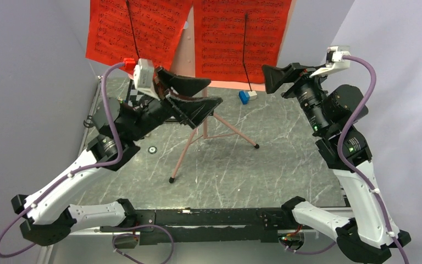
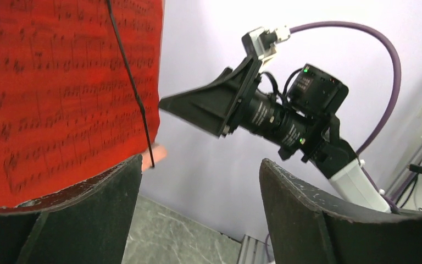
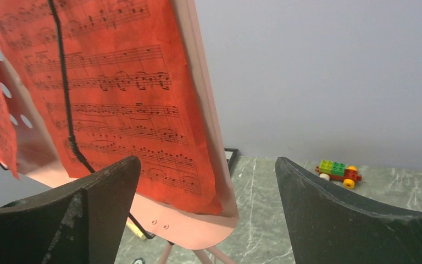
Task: Pack up the instrument practice props
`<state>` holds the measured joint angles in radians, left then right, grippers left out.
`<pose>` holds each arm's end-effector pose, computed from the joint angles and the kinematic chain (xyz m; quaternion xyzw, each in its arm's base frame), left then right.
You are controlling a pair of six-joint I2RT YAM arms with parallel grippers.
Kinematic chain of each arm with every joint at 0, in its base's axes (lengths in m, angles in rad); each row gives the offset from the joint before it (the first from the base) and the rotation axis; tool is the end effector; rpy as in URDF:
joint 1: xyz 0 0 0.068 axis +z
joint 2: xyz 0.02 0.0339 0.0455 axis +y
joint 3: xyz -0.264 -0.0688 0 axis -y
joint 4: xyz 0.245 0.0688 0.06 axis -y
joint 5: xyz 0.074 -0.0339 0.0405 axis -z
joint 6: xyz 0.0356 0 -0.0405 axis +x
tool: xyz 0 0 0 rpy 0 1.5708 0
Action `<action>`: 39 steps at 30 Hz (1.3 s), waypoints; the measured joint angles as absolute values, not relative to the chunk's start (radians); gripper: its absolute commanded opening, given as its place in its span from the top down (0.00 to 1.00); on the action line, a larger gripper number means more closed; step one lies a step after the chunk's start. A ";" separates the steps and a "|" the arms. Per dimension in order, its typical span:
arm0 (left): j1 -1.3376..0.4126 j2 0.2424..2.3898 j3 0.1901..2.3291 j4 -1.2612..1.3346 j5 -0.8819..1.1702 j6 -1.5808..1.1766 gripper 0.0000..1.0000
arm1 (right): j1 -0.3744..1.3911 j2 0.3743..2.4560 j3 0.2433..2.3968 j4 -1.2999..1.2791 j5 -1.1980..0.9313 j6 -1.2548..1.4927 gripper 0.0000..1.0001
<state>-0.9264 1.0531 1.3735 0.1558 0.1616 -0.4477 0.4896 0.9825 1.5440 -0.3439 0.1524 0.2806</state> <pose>0.1156 -0.1633 0.5270 0.1899 0.4876 -0.5723 0.6314 0.1398 0.0684 0.5379 -0.0061 0.6271 0.2479 0.7384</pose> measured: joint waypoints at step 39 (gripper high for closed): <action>-0.884 1.594 1.915 0.115 0.175 -0.407 0.69 | 0.413 1.015 1.476 -0.274 0.017 0.300 0.12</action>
